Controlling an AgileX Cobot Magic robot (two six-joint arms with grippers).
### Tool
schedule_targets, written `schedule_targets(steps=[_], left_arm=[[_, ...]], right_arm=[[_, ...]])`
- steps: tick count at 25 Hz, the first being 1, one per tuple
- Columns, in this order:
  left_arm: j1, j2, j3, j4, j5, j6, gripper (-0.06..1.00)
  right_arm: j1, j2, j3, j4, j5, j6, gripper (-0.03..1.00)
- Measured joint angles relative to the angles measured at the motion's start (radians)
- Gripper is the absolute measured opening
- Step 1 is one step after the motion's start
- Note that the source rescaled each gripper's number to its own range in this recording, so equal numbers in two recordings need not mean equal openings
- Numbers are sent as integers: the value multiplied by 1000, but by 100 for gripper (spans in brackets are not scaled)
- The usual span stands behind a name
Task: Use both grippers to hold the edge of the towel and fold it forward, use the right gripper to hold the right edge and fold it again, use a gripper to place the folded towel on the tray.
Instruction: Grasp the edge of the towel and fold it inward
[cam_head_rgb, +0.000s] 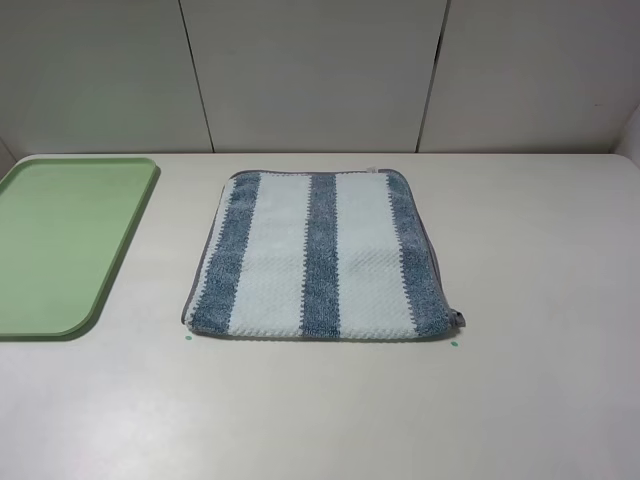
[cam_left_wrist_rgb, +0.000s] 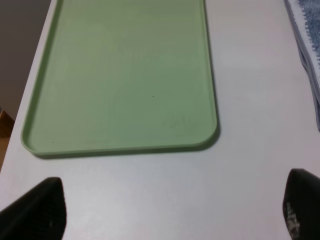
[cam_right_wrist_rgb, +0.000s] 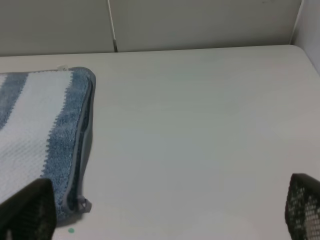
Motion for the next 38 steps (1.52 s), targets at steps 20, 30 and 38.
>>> schedule_targets(steps=[20, 30, 38], left_arm=[[0, 0, -12, 3, -4, 0, 85], [0, 198, -115, 3, -26, 0, 83], [-42, 443, -150, 4, -81, 0, 83]], right_arm=[[0, 0, -4, -28, -9, 0, 100], [0, 208, -81, -49, -82, -5, 100], [0, 440, -125, -79, -129, -73, 100]])
